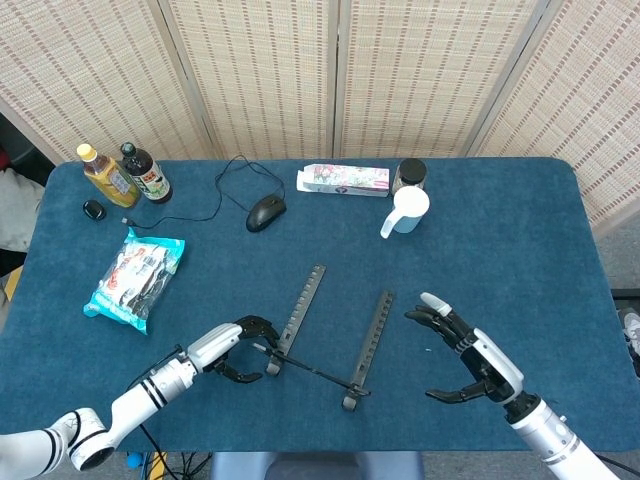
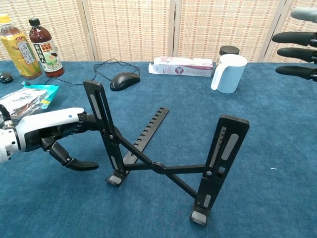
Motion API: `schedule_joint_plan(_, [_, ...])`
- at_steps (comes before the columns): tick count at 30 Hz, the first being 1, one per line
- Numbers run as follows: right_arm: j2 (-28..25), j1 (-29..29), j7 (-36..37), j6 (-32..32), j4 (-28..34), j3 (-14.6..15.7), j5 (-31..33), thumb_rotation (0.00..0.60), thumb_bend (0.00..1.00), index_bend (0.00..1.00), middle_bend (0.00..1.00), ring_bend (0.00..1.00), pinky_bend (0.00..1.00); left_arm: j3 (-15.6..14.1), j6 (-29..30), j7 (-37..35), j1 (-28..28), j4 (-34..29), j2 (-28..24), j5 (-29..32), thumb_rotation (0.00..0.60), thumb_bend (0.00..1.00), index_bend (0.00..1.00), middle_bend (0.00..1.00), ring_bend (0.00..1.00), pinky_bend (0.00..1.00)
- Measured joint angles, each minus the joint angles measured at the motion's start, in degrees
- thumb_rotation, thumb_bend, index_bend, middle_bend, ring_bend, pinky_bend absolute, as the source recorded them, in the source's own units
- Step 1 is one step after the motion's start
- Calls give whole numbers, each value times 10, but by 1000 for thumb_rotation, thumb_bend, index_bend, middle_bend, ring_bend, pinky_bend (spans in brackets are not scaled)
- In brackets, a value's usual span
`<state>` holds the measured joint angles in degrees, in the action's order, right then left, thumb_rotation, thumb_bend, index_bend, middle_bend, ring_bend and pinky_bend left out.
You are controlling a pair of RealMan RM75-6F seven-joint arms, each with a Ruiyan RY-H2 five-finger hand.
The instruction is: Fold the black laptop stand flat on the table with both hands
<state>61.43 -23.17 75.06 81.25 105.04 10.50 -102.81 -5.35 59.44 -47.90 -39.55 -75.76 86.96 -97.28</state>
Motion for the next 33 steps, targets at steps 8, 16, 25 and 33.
schedule_joint_plan(8, [2,1,2,-3,-2,-2,0,600,0,0,197,15,85,-7,1,2,-1,-3,-3,4,600,221,326,245,119,56])
schedule_joint_plan(16, [2,2,3,-3,-3,-4,-1,600,0,0,197,15,85,-11,1,6,-3,-5,-4,6,600,221,326,245,118,56])
schedule_joint_plan(25, [4,3,4,-4,-5,-5,0,600,0,0,197,15,85,-18,0,0,-4,-9,-4,7,600,221,327,245,119,56])
schedule_joint_plan(33, [4,4,4,-5,-7,-5,-1,600,0,0,197,14,85,-20,-1,1,-7,-10,-5,7,600,221,344,245,118,55])
